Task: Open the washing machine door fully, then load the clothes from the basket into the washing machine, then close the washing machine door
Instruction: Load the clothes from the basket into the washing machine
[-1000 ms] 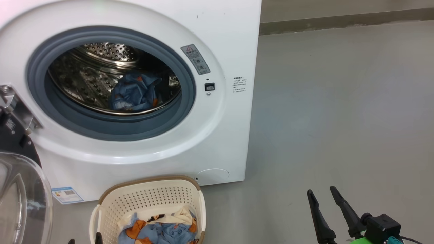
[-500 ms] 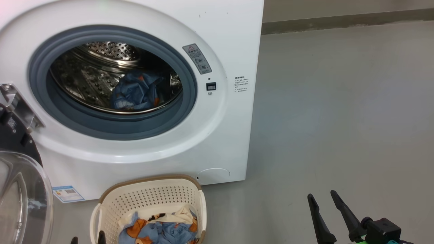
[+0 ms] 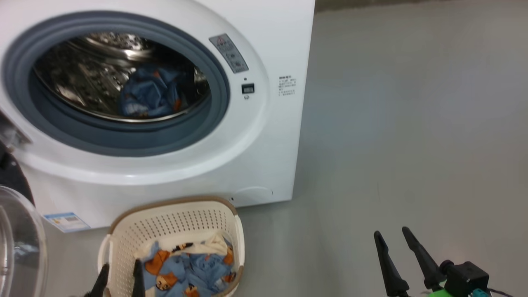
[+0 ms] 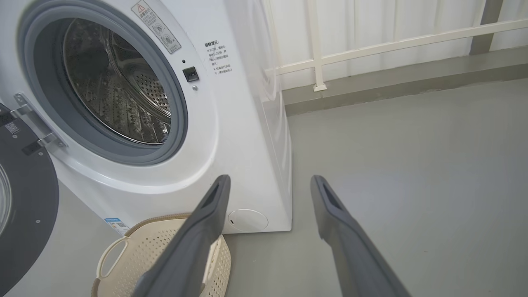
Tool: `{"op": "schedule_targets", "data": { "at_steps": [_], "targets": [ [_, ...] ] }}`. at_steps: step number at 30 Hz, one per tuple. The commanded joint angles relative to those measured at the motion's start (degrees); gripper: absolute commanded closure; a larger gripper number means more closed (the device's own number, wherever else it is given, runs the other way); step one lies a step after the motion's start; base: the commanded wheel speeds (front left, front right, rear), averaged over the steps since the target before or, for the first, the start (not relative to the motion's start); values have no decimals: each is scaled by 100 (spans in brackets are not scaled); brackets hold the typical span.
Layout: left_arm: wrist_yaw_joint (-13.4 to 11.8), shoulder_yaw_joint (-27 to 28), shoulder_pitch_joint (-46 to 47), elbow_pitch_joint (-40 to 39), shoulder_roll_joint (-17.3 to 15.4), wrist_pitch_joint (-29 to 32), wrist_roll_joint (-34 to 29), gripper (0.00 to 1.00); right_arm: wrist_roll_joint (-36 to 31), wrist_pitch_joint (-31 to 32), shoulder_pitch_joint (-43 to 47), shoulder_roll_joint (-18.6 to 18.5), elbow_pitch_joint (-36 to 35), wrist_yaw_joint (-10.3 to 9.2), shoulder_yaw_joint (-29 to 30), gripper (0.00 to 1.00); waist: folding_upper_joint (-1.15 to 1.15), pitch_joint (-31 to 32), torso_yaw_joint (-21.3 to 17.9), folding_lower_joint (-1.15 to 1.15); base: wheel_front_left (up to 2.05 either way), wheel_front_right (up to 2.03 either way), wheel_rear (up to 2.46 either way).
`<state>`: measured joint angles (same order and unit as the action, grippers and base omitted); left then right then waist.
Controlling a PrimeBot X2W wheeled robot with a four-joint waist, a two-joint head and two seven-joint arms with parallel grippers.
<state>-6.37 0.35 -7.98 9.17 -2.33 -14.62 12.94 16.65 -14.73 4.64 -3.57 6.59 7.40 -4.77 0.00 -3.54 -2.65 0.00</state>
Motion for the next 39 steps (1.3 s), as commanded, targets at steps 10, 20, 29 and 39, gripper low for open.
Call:
{"op": "schedule_targets", "data": {
  "at_steps": [10, 20, 29, 39],
  "targets": [
    [348, -32, 1816, 1387, -359, 213, -164, 0, -97, -27, -798, 51, -288, 9, -148, 0, 0, -1638, -383, 0, 0, 0, 0],
    [629, -150, 3263, 3163, -882, 855, -215, 0, -50, -27, -1385, 67, -390, 9, -238, 0, 0, -2782, -705, 0, 0, 0, 0],
    [752, -111, 4447, 4858, -1161, 1008, -86, 0, 30, -27, -1739, 68, -528, 9, -256, 0, 0, -3547, -895, 0, 0, 0, 0],
    [733, -95, 5300, 5799, -1379, 1032, 8, 0, 92, -27, -1909, 68, -661, 9, -308, 0, 0, -4270, -1004, 0, 0, 0, 0]
  ]
}}
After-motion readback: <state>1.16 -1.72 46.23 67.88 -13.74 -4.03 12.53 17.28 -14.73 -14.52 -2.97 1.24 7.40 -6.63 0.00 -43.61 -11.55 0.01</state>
